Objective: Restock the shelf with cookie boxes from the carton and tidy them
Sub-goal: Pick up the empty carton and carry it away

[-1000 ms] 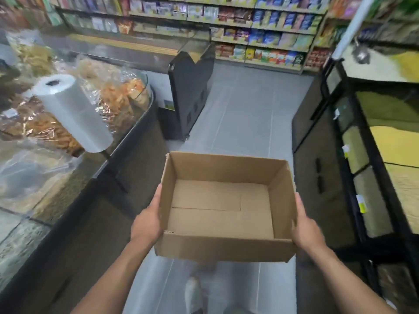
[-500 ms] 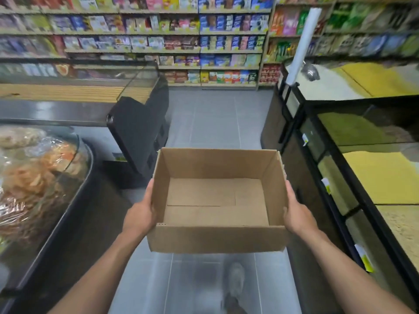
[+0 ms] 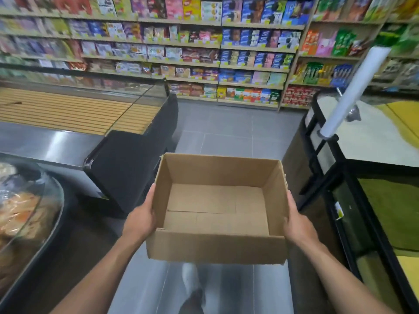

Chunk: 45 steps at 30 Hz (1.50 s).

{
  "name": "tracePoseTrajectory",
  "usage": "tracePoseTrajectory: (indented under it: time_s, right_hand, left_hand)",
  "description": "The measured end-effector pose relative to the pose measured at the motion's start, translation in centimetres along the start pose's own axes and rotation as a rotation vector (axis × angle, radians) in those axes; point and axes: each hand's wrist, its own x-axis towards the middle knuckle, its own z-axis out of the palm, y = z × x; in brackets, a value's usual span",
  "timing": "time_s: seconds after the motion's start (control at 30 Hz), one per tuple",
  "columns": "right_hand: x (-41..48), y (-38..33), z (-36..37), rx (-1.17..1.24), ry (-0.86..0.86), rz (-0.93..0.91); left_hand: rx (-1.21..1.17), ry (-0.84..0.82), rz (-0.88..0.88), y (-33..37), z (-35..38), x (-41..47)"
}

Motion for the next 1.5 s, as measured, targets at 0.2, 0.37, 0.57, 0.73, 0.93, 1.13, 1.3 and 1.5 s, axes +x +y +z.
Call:
tracePoseTrajectory:
  time_s: [0.2,0.37,0.57,0.73,0.93,1.13,1.3,1.5]
  right_hand:
    - [15.4,-5.3,-0.9,0.042,0.011,-0.014]
    - [27.4,-11.3,-3.6,0.07,0.036,0.013]
    - [41.9,-16.0,-6.3,0.076,0.042,0.026]
    - [55.9,-18.3,-7.4,0.049,0.08,-0.012]
    - [73.6,-21.1,-9.7,0.044,0.054,-0.046]
    - [89.9,-24.0,-12.2,0.032,0.037,-0.091]
    - [102.6,-27.7,-13.4,-0.02,0.023,-0.086]
    - [117.2,-32.3,-13.7,-0.027,0.031,-0.07]
  left_hand:
    - [-0.038,-0.009,0.009,2.8,0.1,17.1]
    - [-0.033,-0.002,0.08,6.8,-2.5,31.1]
    - [0.003,0.0,0.137,12.4,-4.4,47.1]
    - [0.051,-0.019,0.114,17.2,-3.8,60.6]
    - [0.018,0.001,0.094,22.5,-2.4,76.1]
    - [0.025,-0.013,0.054,27.2,-2.6,90.2]
    - [0.044,-0.042,0.024,29.9,-1.9,102.3]
    - [-0.027,-0.087,0.077,33.3,-1.9,118.4]
